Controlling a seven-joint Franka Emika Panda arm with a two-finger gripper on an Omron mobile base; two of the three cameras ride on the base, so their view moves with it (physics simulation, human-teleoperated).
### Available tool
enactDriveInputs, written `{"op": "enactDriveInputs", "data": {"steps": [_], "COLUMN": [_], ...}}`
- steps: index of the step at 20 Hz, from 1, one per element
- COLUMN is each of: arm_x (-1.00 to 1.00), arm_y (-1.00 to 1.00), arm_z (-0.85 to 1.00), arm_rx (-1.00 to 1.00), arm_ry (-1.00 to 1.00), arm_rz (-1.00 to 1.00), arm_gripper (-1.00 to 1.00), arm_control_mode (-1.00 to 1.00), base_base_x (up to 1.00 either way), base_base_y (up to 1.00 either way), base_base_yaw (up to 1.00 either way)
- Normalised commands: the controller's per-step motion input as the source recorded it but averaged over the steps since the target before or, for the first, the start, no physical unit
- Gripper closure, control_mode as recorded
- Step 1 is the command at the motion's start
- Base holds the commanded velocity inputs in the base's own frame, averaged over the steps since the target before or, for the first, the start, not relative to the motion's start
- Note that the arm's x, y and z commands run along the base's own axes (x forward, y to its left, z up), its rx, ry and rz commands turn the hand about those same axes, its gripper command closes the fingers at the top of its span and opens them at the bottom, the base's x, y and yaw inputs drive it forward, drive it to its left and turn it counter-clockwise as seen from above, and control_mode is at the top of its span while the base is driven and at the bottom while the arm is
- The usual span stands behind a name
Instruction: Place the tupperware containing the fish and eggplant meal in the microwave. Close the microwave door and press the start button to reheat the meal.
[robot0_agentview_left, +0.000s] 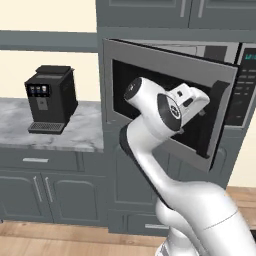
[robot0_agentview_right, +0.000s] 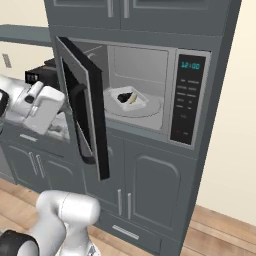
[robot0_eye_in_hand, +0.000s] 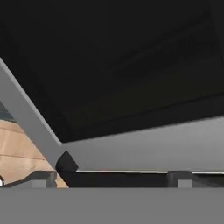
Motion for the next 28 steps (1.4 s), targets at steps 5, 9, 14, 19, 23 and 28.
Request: {"op": "enactDriveInputs", "data": {"steps": [5,9,14,19,23,28], "arm_x": [1.00,1.00,0.94,0.89,0.80,0.64], "arm_y": [-0.82,-0.62,-0.56,-0.55,-0.58,-0.49], "arm_z": [-0.10,-0.12,-0.01,0.00,0.00,0.00], "arm_rx": [0.04,0.00,0.00,0.00,0.00,0.00], "arm_ry": [0.02,0.00,0.00,-0.02,-0.11,-0.17], "arm_rz": [0.09,0.13,0.14,0.16,0.21,0.24], "arm_gripper": [-1.00,-1.00,-1.00,-1.00,-1.00,-1.00], "arm_control_mode": [-1.00,-1.00,-1.00,-1.00,-1.00,-1.00], "base_base_x": [0.00,0.00,0.00,0.00,0.00,0.00], "base_base_y": [0.00,0.00,0.00,0.00,0.00,0.00], "base_base_yaw": [0.00,0.00,0.00,0.00,0.00,0.00]}}
